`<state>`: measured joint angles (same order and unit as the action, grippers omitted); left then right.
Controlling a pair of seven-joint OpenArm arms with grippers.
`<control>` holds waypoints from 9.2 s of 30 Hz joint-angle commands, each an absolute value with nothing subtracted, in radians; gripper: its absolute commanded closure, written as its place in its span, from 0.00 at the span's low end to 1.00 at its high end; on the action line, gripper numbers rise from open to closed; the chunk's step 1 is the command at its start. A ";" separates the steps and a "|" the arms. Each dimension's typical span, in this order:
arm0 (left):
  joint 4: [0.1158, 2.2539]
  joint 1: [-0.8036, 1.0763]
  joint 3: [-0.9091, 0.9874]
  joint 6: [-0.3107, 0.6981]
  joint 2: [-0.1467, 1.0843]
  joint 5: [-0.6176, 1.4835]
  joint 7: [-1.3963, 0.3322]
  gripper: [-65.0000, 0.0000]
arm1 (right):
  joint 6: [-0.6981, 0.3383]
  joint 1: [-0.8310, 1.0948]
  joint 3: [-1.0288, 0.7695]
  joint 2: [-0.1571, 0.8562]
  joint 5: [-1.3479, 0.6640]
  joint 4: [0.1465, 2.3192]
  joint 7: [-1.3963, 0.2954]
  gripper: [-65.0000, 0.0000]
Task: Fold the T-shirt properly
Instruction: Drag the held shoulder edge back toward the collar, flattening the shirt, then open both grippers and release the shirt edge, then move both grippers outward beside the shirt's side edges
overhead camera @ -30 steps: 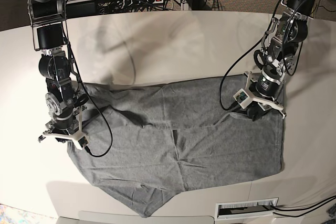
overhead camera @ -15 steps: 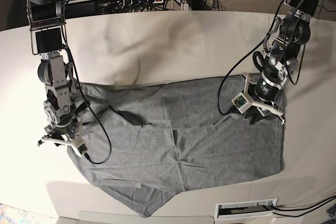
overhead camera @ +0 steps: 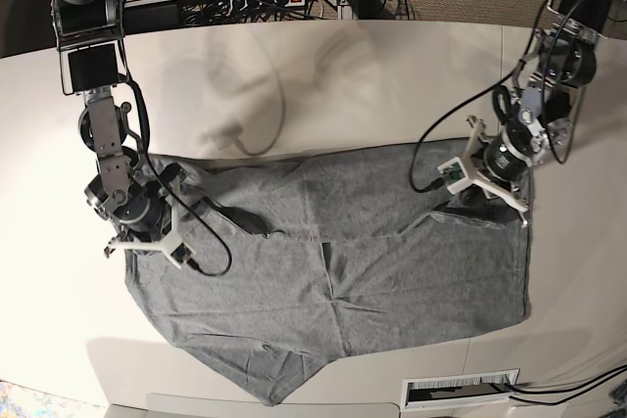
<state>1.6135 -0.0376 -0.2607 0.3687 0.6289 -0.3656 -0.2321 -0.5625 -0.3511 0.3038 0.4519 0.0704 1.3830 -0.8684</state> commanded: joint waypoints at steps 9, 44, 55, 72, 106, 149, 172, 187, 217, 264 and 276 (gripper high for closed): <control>1.483 -0.056 -0.253 0.392 0.682 -0.363 -0.187 1.00 | -0.556 -0.379 0.473 0.496 0.136 1.375 -0.858 1.00; 1.461 0.155 -0.253 0.495 0.814 -0.337 -0.179 1.00 | -0.556 -0.279 0.471 0.616 0.032 1.340 -1.075 1.00; 1.549 0.155 -0.253 0.570 0.878 -0.336 -0.176 1.00 | -0.556 -0.249 0.471 0.632 -0.036 1.414 -1.151 1.00; 1.693 0.303 -0.253 0.599 0.995 -0.355 -0.213 1.00 | -0.556 -0.092 0.471 0.743 -0.038 1.546 -1.159 1.00; 1.789 0.421 -0.253 0.604 1.120 -0.374 -0.221 1.00 | -0.556 0.192 0.447 0.798 -0.037 1.747 -1.176 1.00; 1.891 0.278 -0.145 0.280 1.135 -0.207 -0.318 1.00 | -0.553 0.335 -0.071 0.789 -0.172 1.952 -0.971 1.00; 1.082 -0.385 -0.088 0.537 0.696 0.315 -0.221 0.68 | -0.553 0.229 -0.394 0.781 -0.374 1.781 -0.843 0.77; 0.759 -0.571 -0.088 0.574 0.640 0.315 -0.228 0.60 | -0.552 0.180 -0.394 0.814 -0.413 1.754 -0.857 0.66; 0.752 -0.579 -0.089 0.698 0.616 0.118 -0.176 0.60 | -0.552 0.180 -0.394 0.814 -0.430 1.754 -0.862 0.66; 0.753 -0.605 -0.089 0.472 0.710 0.332 -0.297 0.61 | -0.552 0.180 -0.394 0.814 -0.430 1.754 -0.875 0.66; 0.756 -0.614 -0.089 0.605 0.709 0.524 -0.387 0.61 | -0.551 0.072 -0.307 0.805 -0.426 1.681 -0.799 0.66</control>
